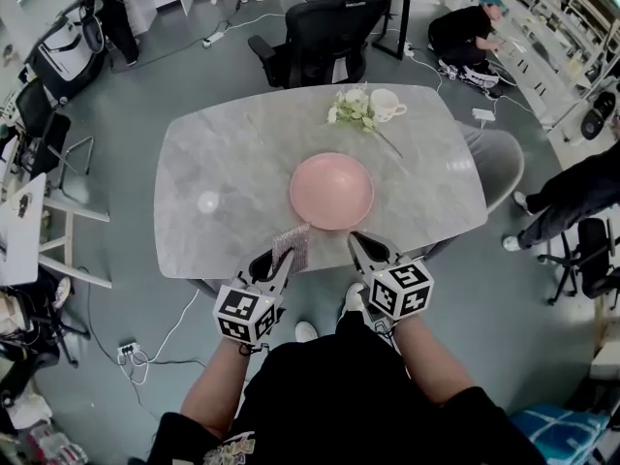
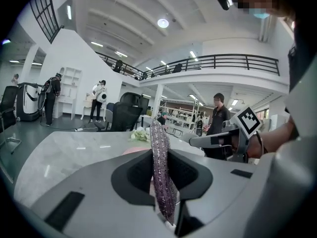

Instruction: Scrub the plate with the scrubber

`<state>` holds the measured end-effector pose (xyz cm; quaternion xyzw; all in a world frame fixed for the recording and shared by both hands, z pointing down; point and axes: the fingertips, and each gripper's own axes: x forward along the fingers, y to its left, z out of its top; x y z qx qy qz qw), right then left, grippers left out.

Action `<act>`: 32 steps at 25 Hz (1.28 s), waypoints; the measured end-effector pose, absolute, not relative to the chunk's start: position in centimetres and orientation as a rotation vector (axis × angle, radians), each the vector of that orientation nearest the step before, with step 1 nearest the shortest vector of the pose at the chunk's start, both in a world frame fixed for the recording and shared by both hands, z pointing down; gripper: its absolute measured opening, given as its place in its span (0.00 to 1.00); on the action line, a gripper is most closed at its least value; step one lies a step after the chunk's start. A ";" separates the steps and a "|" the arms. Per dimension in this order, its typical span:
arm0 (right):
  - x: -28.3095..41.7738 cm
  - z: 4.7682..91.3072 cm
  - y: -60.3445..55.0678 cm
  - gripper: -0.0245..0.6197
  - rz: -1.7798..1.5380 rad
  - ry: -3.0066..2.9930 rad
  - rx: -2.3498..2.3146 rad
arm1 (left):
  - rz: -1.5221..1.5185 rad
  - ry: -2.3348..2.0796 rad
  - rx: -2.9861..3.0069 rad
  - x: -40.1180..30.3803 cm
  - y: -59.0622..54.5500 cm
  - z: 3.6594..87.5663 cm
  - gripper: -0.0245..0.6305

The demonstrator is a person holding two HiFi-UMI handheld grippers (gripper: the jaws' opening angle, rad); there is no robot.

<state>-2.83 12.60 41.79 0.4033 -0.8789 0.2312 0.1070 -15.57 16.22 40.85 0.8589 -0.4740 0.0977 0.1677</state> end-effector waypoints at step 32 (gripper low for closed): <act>-1.3 41.7 17.4 0.06 0.710 -2.569 1.319 | 0.268 -1.249 2.489 -14.4 19.5 41.2 0.16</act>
